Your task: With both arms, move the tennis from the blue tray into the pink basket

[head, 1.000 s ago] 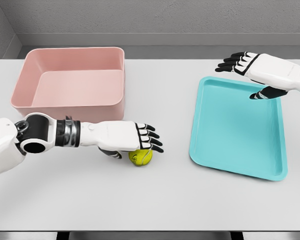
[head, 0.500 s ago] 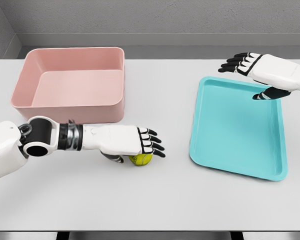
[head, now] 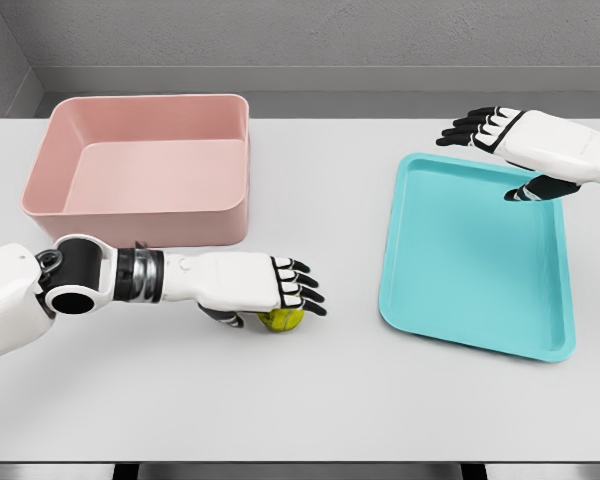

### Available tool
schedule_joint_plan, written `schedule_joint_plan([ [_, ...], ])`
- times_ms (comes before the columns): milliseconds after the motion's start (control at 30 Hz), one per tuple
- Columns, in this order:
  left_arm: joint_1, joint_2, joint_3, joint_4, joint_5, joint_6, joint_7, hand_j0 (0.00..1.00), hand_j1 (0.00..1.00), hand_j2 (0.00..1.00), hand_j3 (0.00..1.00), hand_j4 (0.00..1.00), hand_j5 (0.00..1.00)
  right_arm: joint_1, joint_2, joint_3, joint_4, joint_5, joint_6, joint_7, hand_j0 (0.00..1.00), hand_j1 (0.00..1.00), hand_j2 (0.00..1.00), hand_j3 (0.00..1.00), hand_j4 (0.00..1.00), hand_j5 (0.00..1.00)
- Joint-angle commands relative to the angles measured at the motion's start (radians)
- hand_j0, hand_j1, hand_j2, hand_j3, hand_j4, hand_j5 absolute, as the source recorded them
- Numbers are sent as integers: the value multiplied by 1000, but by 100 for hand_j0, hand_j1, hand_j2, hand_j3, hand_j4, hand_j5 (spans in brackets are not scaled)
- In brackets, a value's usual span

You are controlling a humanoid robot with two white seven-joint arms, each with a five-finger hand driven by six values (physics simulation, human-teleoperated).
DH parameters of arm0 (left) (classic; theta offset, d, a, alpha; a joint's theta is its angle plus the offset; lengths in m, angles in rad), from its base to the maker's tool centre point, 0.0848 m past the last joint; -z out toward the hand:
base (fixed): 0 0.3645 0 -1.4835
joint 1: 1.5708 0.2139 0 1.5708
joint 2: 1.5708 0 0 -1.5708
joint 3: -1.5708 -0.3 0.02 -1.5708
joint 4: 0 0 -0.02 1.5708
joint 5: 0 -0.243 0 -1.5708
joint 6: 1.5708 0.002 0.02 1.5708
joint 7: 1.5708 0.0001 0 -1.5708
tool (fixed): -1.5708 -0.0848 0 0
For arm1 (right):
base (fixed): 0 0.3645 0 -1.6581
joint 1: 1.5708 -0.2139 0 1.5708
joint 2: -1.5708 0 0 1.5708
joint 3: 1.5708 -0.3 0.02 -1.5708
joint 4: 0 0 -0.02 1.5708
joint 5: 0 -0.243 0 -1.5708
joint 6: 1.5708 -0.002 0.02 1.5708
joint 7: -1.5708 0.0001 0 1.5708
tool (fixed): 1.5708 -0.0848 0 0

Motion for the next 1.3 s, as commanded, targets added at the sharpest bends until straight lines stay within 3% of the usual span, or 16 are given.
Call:
schedule_joint_plan([
  [0,0,1,1,2,6,1,0,100,100,100,100,100,100,0,0,-2,0,-6,1,-1,100,100,100,100,100,100],
  [200,5,-1,1,2,6,1,-1,99,99,99,99,99,99,0,0,-2,0,-6,1,-1,100,100,100,100,100,100],
  [333,6,1,-1,1,4,1,-30,87,87,87,87,87,87,2,0,-2,0,-6,1,-1,100,100,100,100,100,100],
  [500,6,1,-6,1,6,1,-39,80,80,80,80,80,80,2,0,-2,0,-6,1,-1,100,100,100,100,100,100],
  [600,8,4,-6,1,7,1,-39,69,69,69,69,69,69,2,0,-2,0,-6,1,-1,100,100,100,100,100,100],
  [667,9,5,-6,1,7,1,-39,69,69,69,69,69,69,2,0,-2,0,-6,1,-1,100,100,100,100,100,100],
  [900,11,7,-1,-4,18,1,-38,53,53,53,53,53,53,2,2,-2,0,-6,1,-1,100,100,100,100,100,100],
  [1267,5,24,19,-31,36,1,-36,51,51,51,51,51,51,2,3,-2,-2,-6,1,-1,100,100,100,100,100,100],
])
